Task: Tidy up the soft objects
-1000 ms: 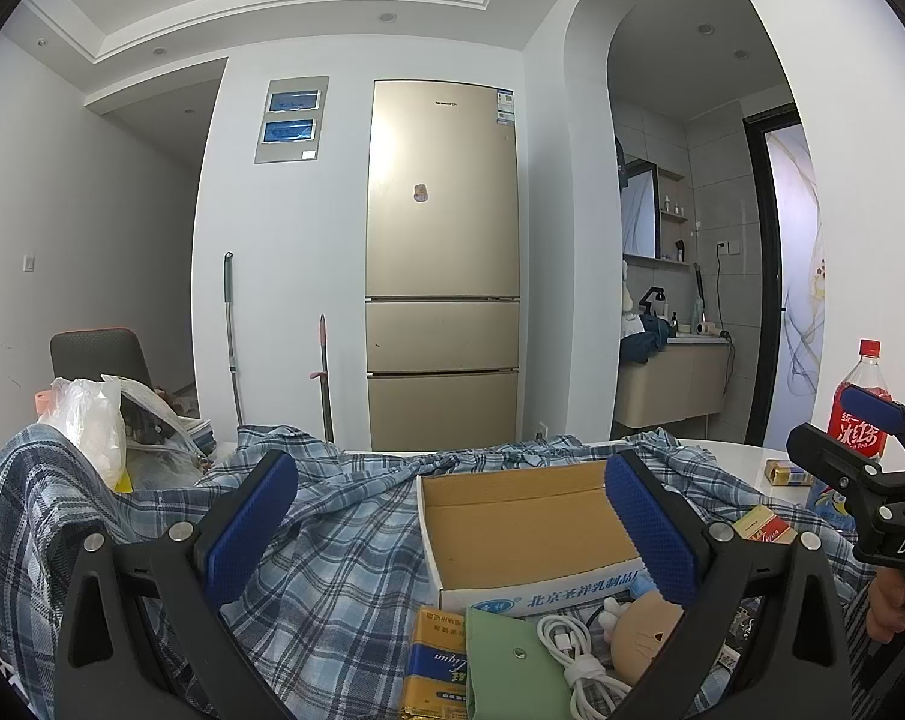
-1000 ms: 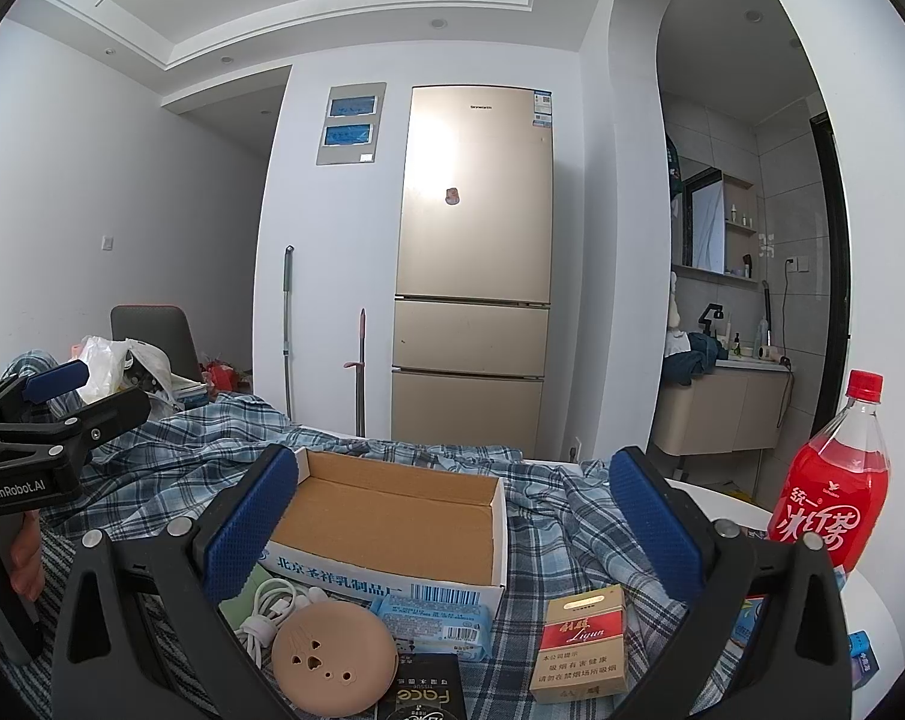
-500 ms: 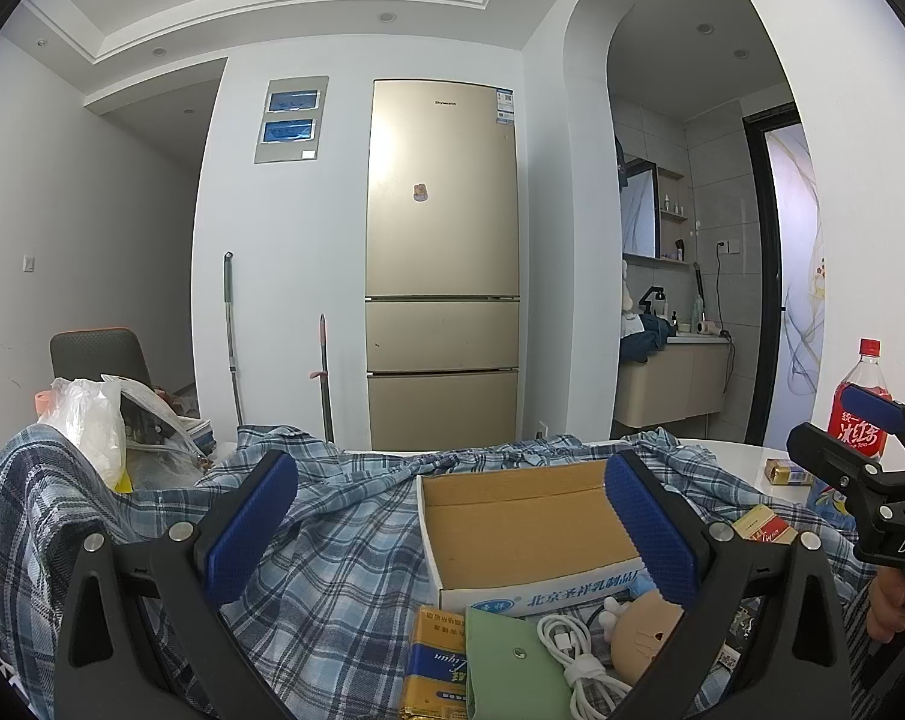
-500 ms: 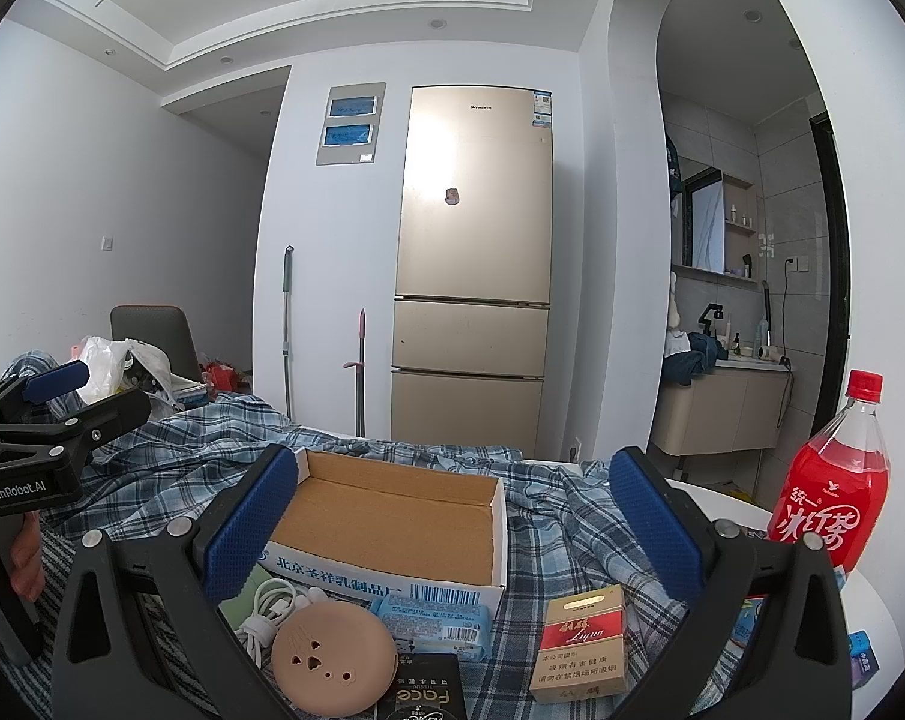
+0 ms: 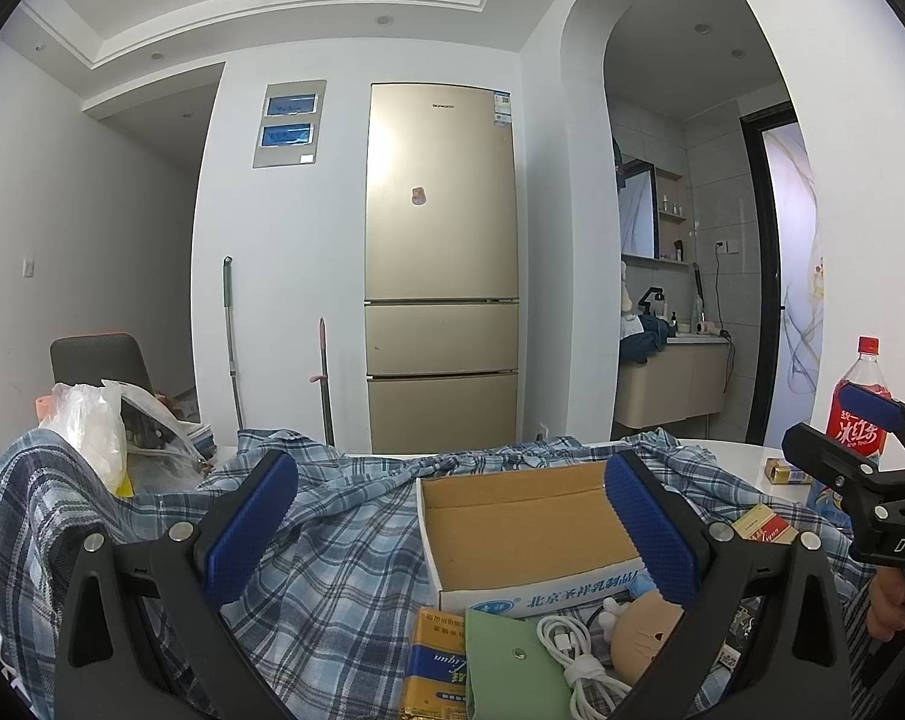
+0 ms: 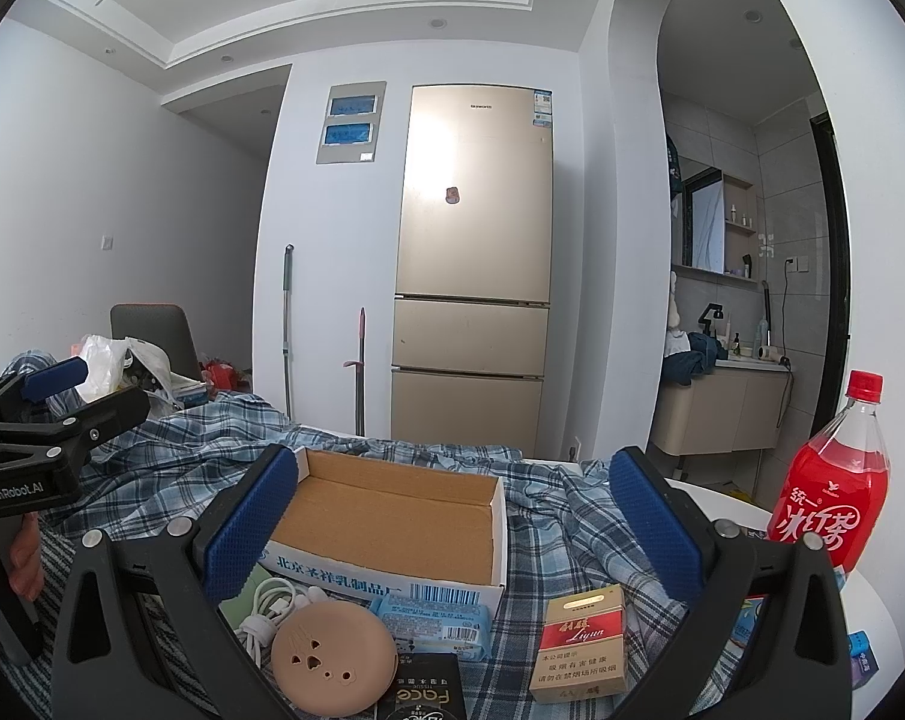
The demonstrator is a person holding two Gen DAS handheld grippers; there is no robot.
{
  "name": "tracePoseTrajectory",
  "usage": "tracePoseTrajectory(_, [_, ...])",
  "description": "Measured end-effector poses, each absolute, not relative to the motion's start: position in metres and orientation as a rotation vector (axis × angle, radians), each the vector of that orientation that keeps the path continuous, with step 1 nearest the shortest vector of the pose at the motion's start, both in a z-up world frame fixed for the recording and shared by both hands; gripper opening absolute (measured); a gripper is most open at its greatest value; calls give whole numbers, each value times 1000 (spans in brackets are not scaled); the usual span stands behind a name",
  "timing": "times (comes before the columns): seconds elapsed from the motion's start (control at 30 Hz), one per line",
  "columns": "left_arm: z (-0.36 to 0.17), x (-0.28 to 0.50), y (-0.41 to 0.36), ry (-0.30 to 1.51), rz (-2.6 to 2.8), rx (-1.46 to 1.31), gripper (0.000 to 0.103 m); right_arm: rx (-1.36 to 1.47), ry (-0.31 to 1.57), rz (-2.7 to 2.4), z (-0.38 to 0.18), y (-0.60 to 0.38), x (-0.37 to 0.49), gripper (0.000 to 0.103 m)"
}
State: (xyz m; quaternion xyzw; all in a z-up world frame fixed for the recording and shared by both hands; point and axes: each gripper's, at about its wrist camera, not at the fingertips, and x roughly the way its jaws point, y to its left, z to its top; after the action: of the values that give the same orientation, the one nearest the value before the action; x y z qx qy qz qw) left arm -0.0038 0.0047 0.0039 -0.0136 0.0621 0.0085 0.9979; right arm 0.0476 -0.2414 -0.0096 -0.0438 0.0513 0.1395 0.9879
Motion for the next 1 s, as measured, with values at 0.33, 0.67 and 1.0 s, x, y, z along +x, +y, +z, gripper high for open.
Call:
tracePoseTrajectory(0.33, [4, -4, 5, 123, 17, -27, 103, -88, 104, 280, -9, -242, 48, 103])
tracePoseTrajectory(0.67, [4, -4, 4, 123, 17, -26, 103, -88, 104, 278, -8, -243, 48, 103])
tracePoseTrajectory(1.0, [5, -5, 4, 122, 13, -26, 103, -70, 122, 271, -7, -248, 53, 103])
